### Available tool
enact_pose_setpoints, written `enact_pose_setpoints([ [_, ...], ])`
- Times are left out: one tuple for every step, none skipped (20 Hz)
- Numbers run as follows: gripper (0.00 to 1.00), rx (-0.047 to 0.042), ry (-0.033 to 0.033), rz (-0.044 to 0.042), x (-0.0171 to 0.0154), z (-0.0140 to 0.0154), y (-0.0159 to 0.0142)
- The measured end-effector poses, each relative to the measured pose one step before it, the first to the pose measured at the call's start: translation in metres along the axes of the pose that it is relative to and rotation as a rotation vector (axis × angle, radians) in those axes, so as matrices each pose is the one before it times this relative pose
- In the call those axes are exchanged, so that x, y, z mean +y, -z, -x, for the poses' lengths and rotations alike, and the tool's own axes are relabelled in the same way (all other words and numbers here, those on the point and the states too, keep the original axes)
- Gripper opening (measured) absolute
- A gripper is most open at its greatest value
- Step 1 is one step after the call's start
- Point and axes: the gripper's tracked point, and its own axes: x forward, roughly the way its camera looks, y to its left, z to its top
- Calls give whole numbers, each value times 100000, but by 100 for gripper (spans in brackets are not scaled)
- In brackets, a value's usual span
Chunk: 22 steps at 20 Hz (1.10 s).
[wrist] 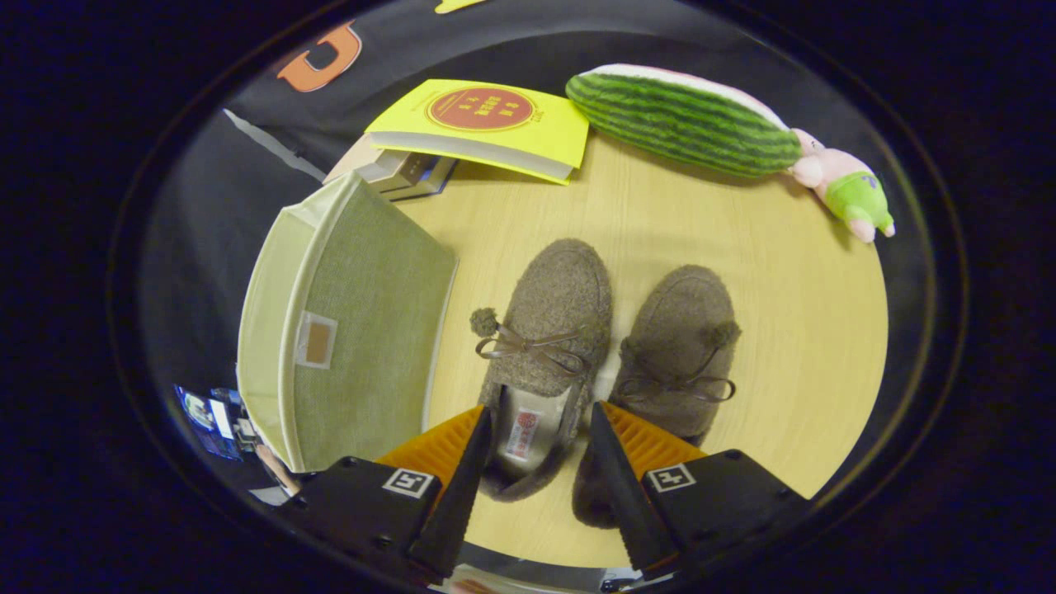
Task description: Open the storage box then place both shoes into the box .Put the left shoe in first, then the right shoe, with the right side of both shoes facing outward in a uniform manner.
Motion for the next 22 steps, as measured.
enact_pose_setpoints([
  [72,1892,-1752,-396,227,-363,300],
  [65,-159,1261,180,-369,-392,-189],
  [58,293,2370,-741,-540,-319,-163],
  [51,748,2059,-1414,-517,-308,0],
  [46,1984,2459,-3260,-627,-298,148],
  [45,1164,186,-1307,-113,-158,163],
  [38,-427,-858,413,-41,-137,-136],
  [35,320,120,61,-22,-319,44],
  [30,637,1055,-1318,-189,-433,-56],
  [26,739,1035,-1367,-178,-474,-24],
  [20,838,694,-697,-98,-534,-11],
  [17,1,819,-668,-264,-306,-46],
  [14,-355,489,-1295,-164,-186,15],
  [10,-1522,-1029,-939,302,361,-185],
  [6,-1632,-3203,1279,307,428,108],
  [6,-979,-3722,124,753,455,235],
  [6,-437,-1602,-670,241,507,290],
  [6,-150,-725,-1054,-66,450,252],
  [6,-514,-1270,-1386,150,576,216],
  [6,-271,-767,-1739,114,652,244],
  [6,-610,-976,-1710,227,663,94],
  [6,-795,-1316,-2030,390,730,21],
])
